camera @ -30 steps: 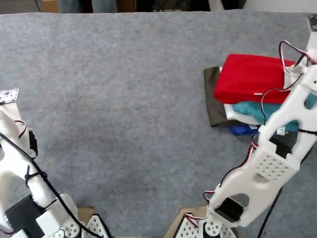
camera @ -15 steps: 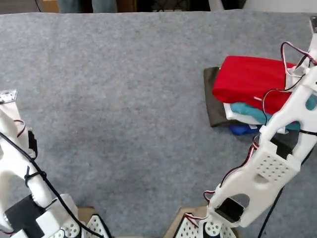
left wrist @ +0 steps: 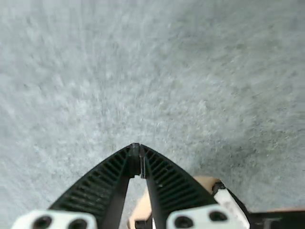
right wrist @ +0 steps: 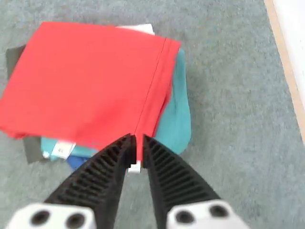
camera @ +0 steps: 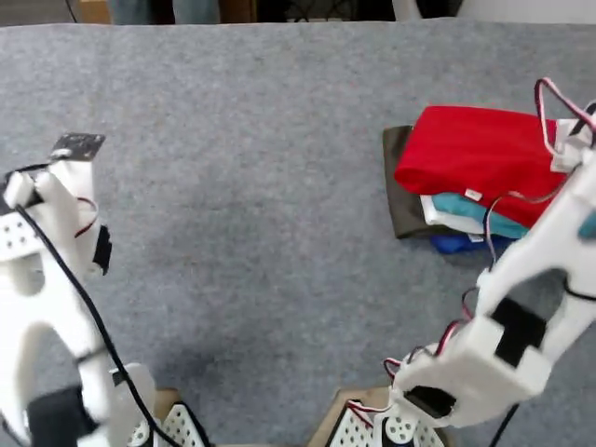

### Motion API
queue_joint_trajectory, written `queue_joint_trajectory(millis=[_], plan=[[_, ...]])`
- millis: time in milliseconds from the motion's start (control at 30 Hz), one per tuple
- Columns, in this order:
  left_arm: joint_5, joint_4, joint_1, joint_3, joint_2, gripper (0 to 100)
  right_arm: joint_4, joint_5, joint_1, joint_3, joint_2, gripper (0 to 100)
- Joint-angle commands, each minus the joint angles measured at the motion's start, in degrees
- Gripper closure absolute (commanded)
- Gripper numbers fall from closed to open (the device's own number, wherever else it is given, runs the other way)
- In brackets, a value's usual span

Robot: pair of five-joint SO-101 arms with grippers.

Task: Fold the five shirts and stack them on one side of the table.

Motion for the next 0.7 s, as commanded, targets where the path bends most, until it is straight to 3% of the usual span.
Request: queue_joint_trajectory(millis=[0, 233, 667], plan=[[-0.1, -1.1, 6.5, 2.9, -12.0, 97, 0.3, -0.5, 0.4, 12.8, -12.2, 98.5], [10.5, -10.9, 18.1, 23.6, -30.7, 97, -2.0, 0.1, -2.4, 47.3, -34.9, 98.5], [12.4, -26.8, 15.4, 45.9, -43.0, 97, -27.9, -0.5, -21.6, 115.4, -85.1, 98.5]])
